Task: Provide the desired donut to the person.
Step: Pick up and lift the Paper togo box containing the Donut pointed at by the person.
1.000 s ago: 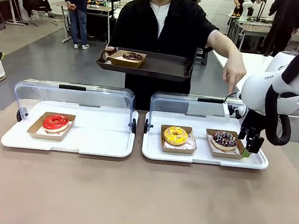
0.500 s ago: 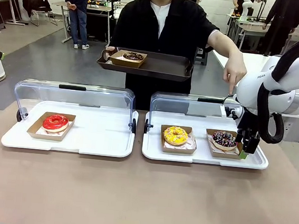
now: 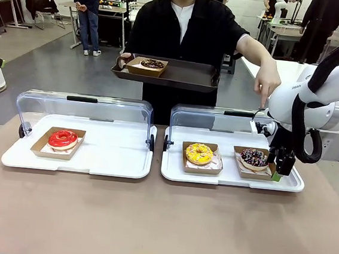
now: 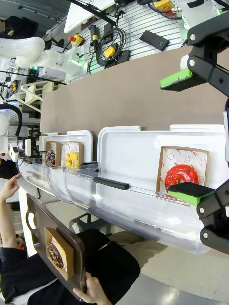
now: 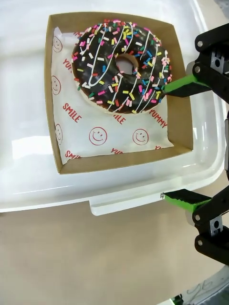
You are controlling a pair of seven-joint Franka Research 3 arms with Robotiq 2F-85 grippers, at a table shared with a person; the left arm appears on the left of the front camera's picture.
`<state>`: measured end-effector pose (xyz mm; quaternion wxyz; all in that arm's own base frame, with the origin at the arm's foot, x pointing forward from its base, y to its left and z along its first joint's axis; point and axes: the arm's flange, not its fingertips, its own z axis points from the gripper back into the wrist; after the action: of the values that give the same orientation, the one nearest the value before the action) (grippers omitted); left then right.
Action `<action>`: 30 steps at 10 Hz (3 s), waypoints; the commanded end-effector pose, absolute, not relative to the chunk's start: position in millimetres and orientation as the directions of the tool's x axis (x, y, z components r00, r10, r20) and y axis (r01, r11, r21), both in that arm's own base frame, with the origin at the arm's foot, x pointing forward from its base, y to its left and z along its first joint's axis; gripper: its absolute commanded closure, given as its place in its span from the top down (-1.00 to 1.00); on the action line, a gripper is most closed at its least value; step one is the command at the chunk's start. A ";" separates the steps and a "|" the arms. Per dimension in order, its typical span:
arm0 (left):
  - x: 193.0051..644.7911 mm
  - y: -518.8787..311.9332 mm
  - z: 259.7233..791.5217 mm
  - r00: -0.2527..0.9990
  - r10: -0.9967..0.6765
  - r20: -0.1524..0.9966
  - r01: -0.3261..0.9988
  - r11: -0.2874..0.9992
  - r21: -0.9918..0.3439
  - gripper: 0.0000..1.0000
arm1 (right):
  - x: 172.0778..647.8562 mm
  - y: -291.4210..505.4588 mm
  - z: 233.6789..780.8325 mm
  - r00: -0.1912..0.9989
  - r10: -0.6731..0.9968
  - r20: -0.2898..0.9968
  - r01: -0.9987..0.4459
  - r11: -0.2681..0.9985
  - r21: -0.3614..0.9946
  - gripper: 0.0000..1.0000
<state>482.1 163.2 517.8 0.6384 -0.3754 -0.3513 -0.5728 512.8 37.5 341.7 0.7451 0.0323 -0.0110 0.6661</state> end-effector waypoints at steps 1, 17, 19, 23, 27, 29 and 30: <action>481.4 163.6 518.3 0.099 -0.466 0.879 0.995 0.066 -0.077 1.00 | 515.5 35.0 339.4 0.096 0.992 0.087 -0.995 0.092 0.041 1.00; 481.4 163.6 518.3 0.099 -0.466 0.879 0.995 0.066 -0.077 1.00 | 506.4 24.8 330.0 0.067 0.992 0.102 -0.996 0.061 0.061 0.60; 481.4 163.6 518.3 0.099 -0.466 0.879 0.995 0.066 -0.077 1.00 | 506.4 24.9 329.6 0.065 0.993 0.102 -0.996 0.058 0.063 0.20; 481.4 163.6 518.3 0.099 -0.466 0.879 0.995 0.066 -0.077 1.00 | 507.2 23.8 328.9 0.068 0.993 0.101 -0.996 0.062 0.068 -0.59; 481.4 163.6 518.3 0.099 -0.466 0.879 0.995 0.066 -0.077 1.00 | 507.9 24.3 330.0 0.066 0.993 0.101 -0.996 0.060 0.067 -1.00; 481.4 163.6 518.3 0.099 -0.466 0.879 0.995 0.066 -0.077 1.00 | 507.9 24.4 331.5 0.063 0.993 0.098 -0.996 0.057 0.065 -1.00; 481.4 163.6 518.3 0.099 -0.466 0.879 0.995 0.066 -0.077 1.00 | 505.6 25.6 336.9 0.050 0.994 0.101 -0.997 0.045 0.057 -1.00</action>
<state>482.1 163.2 517.8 0.6384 -0.3754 -0.3513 -0.5728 510.0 26.9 335.0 0.7330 0.0449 -0.0084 0.6787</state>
